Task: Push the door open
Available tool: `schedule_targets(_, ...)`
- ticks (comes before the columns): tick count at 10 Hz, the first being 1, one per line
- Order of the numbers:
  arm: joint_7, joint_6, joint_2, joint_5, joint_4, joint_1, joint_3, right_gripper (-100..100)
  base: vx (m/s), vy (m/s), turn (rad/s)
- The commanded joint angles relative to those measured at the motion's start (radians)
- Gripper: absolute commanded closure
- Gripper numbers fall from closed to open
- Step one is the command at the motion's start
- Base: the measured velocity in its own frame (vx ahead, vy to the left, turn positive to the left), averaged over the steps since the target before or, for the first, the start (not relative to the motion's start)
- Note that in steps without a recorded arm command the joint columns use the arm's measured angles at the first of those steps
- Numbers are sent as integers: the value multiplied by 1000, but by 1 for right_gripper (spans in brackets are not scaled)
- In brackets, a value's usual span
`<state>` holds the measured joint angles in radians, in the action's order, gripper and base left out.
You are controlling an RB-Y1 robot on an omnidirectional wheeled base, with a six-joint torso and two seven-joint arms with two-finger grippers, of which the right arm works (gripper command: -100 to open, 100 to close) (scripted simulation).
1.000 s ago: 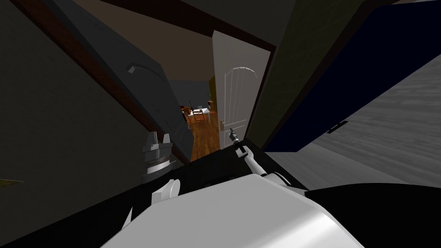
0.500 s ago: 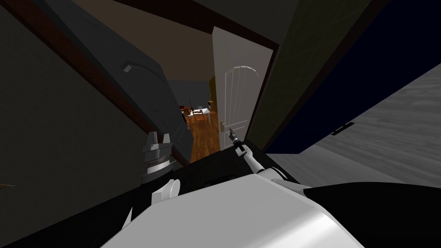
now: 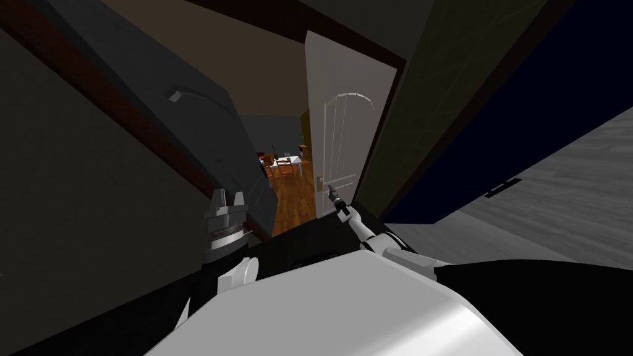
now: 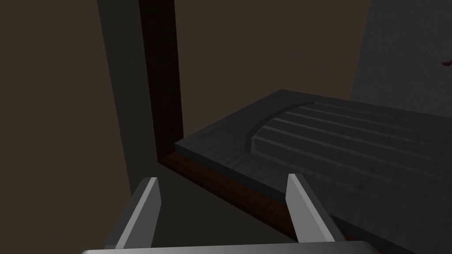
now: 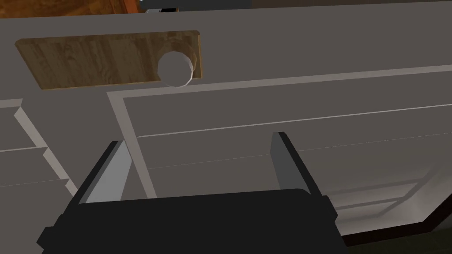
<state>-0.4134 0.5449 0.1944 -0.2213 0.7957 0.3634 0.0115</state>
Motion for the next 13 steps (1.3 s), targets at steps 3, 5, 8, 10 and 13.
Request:
schedule_targets(3, -30, -10, 14, -23, -86, 50, 4, -100, 107, -32, 13)
schedule_targets(5, -39, -12, 18, -31, -121, 71, 5, -100, 89, -16, 6)
schedule_targets(8, -32, -16, 14, -27, -112, 65, 1, -100, 108, 0, 16)
schedule_targets(10, -26, -17, 12, -24, -115, 67, -4, -100, 199, 43, 32)
schedule_targets(13, -15, -19, 9, -18, -121, 68, -12, -100, 203, 41, 33)
